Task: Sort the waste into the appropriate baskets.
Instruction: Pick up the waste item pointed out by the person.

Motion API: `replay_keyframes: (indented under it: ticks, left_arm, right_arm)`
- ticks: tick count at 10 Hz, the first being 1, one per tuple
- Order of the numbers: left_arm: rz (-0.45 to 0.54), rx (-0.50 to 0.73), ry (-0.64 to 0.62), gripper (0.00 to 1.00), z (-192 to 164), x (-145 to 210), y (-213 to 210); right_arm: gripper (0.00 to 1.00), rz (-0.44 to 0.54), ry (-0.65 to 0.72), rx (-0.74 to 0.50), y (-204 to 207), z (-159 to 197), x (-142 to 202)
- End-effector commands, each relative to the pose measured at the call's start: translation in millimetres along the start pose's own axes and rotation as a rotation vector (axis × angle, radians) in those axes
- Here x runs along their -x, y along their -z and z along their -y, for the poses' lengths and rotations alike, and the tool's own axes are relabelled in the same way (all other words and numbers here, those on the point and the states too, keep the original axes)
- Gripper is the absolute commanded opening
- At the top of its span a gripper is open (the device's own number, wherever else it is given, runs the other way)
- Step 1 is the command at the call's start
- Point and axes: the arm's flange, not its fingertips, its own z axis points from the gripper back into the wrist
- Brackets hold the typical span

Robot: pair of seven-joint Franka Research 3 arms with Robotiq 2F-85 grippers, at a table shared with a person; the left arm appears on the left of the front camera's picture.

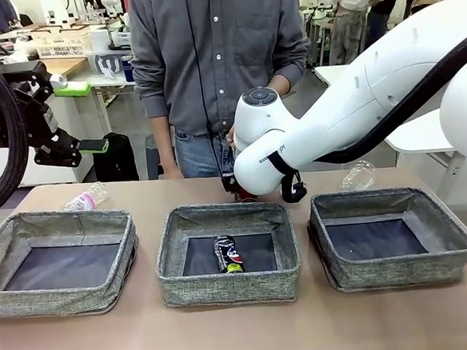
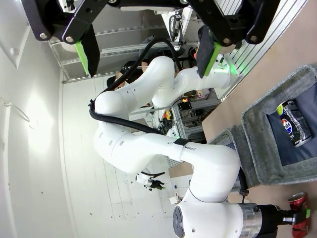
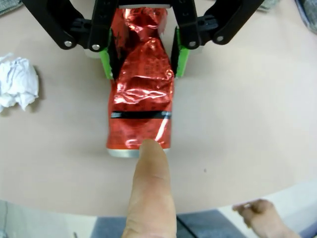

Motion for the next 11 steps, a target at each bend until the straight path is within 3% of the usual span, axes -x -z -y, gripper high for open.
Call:
replay_keyframes:
  ticks: [1, 2, 3, 4, 8, 11]
  left_arm:
    - [0.013, 0.021, -0.011, 1.00, 5, -1, 1]
    - [0.013, 0.021, -0.011, 1.00, 5, -1, 1]
    - [0.013, 0.021, -0.011, 1.00, 5, -1, 1]
    - [0.013, 0.021, -0.011, 1.00, 5, -1, 1]
    - [0.013, 0.021, -0.011, 1.00, 5, -1, 1]
    - [0.013, 0.021, -0.011, 1.00, 5, -1, 1]
  right_arm:
    - [0.38, 0.026, -0.021, -0.005, 0, 1, 1]
    - [0.20, 0.024, -0.020, -0.004, 0, 2, 1]
    - [0.18, 0.028, -0.016, -0.005, 0, 2, 2]
    - [0.33, 0.039, -0.027, -0.004, 0, 3, 2]
    - [0.33, 0.045, -0.013, -0.007, -4, 7, 2]
    - [0.33, 0.030, 0.027, -0.061, -61, 36, 1]
